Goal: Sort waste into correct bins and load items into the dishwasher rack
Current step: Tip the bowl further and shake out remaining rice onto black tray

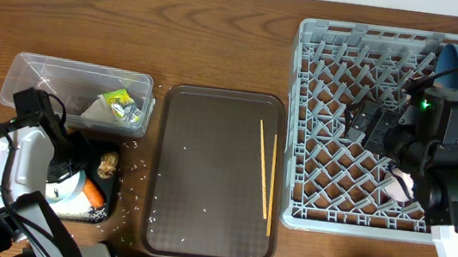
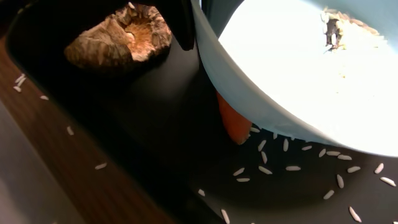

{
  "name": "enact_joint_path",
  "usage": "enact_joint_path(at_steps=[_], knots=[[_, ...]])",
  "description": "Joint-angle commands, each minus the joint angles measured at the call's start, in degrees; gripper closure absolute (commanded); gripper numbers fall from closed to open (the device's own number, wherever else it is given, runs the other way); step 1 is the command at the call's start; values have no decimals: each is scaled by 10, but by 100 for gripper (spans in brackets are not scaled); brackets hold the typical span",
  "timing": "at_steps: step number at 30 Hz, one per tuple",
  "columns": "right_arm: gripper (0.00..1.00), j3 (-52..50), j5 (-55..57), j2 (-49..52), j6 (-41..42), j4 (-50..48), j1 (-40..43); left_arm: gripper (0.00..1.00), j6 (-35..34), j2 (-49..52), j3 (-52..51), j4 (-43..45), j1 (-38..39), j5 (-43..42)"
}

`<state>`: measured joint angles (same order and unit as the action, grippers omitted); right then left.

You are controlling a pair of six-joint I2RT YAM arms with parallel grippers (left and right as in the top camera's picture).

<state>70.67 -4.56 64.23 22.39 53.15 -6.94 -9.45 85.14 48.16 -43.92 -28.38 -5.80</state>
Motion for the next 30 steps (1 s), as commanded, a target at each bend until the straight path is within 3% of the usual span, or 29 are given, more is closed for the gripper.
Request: enact_joint_path(at_steps=[1,8,17,27,30], knots=[[1,2,-4,-6,7,0,1,94,-12,-5,-11,-10,2,2],[1,2,-1,-6,7,0,2,94,-7,-110,26,-69,2,-70],[1,2,0,-6,7,0,2,94,-7,-274,34,-69,-26,-174],[1,2,0,-6,7,0,2,94,37,-297,-19,9,-196,-480],[1,2,0,-6,7,0,2,94,62,-294,-68,53,-265,-609]])
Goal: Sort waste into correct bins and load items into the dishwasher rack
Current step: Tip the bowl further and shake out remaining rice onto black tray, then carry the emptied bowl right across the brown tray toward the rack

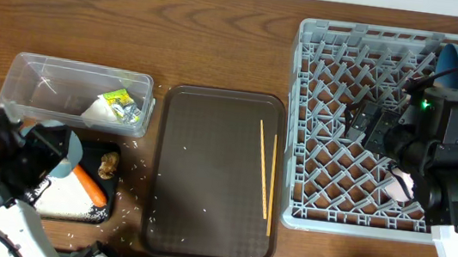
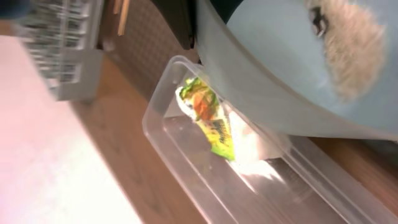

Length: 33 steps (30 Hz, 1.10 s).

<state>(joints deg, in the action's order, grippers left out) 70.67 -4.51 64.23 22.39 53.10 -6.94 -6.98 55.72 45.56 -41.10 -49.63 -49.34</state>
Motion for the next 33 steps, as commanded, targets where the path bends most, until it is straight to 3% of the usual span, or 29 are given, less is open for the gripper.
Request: enact_joint_path(at_steps=[1,6,11,14,16,18,20,30,31,33], knots=[[1,2,0,-6,7,1,2,94,40,2,-60,46,-76,-219],[1,2,0,-6,7,2,2,94,47,18,-150,155,-208,-409],[1,2,0,-6,7,2,2,94,83,26,-184,155,-294,-408],[1,2,0,-6,7,1,2,94,83,24,-184,152,-302,-408],[1,2,0,-6,7,0,2,94,118,25,-184,155,-297,-408],[1,2,0,-6,7,0,2,94,65,24,-183,151,-297,-408],[1,2,0,-6,7,1,2,94,165,22,-184,151,-288,-395],[1,2,-1,-6,9,-2,2,94,124,58,-185,180,-279,-407],[1,2,-2,-6,9,-2,2,94,181,58,-186,183,-275,-386],[1,2,-5,-6,9,-2,2,94,137,61,-186,184,-274,-337]])
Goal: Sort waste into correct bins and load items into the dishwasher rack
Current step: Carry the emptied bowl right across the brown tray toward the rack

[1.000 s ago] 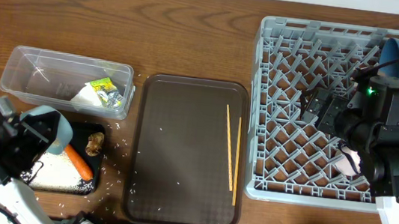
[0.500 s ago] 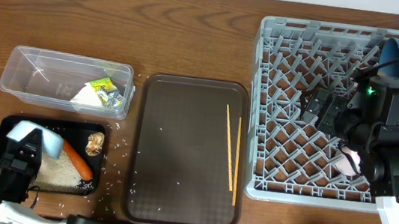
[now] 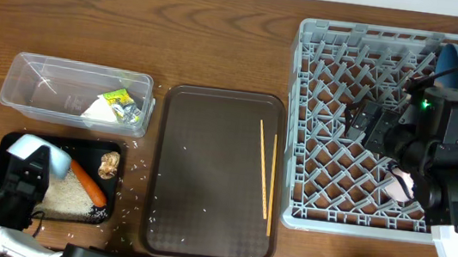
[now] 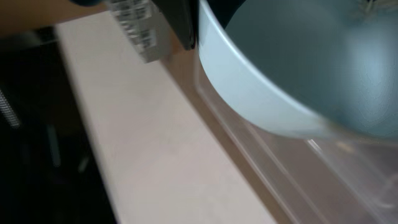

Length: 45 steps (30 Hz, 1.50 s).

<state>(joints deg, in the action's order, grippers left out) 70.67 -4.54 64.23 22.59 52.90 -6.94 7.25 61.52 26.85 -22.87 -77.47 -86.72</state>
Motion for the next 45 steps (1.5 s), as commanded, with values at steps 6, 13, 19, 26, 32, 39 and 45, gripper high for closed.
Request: enact_joint_path(at_steps=[6,13,19,26,32,39,45], knots=[[1,2,-5,-6,7,0,2,94,25,5,-2,4,12,-18],[1,2,-4,-6,7,0,2,94,-21,16,-4,8,19,21],[1,2,-4,-6,7,3,2,94,9,20,-4,16,30,5],[1,2,-5,-6,7,3,1,94,-37,20,-2,29,63,-33],[1,2,-5,-6,7,5,1,94,-114,17,13,132,195,-22],[1,2,-17,-6,-5,9,1,94,-435,17,16,511,413,3],[1,3,28,-6,-14,8,12,94,-601,17,16,746,589,87]])
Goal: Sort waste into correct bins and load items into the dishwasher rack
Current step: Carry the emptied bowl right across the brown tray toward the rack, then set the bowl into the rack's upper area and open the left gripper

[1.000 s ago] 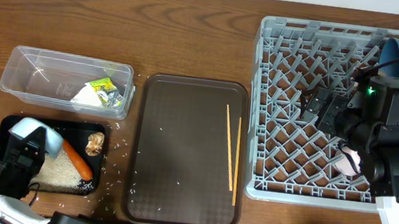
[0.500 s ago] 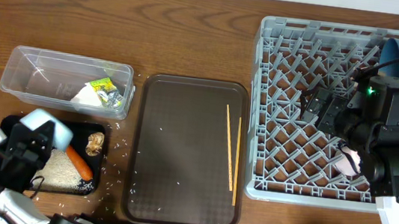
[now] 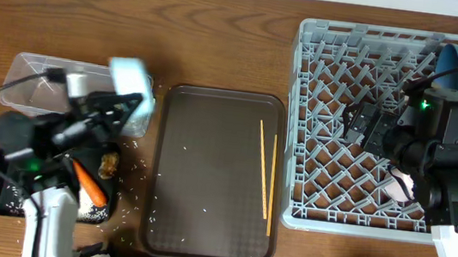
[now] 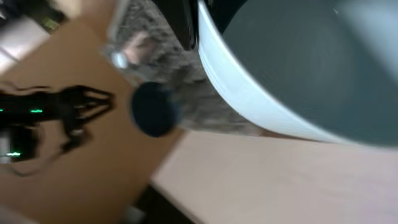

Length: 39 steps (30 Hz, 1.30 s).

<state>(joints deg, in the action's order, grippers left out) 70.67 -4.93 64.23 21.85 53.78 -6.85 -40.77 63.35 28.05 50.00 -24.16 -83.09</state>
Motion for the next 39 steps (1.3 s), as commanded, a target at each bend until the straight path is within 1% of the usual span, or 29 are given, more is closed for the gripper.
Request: enact_joint_path(at_steps=[1,5,8,11,14,17,21,26,30,35,39], knots=[[1,5,44,-6,6,0,22,94,-120,-1,4,15,82,68],[1,7,22,-8,38,-4,81,94,-121,12,4,16,182,168],[1,7,-9,-9,40,-2,118,94,-120,25,4,24,270,289],[1,7,-11,-9,31,3,145,94,-111,54,4,64,352,381],[1,7,2,-9,23,11,175,94,-111,103,14,99,418,436],[1,7,4,-9,23,23,202,94,-112,168,39,142,467,451],[1,7,4,-9,19,43,217,94,-121,260,113,202,518,450],[1,7,4,-9,16,54,229,94,-123,365,236,203,572,436],[1,7,4,-9,16,58,231,94,-125,432,312,204,602,426],[1,7,4,-8,16,63,231,94,-129,496,368,204,626,427],[1,7,4,-9,16,65,231,93,-154,537,383,205,638,434]])
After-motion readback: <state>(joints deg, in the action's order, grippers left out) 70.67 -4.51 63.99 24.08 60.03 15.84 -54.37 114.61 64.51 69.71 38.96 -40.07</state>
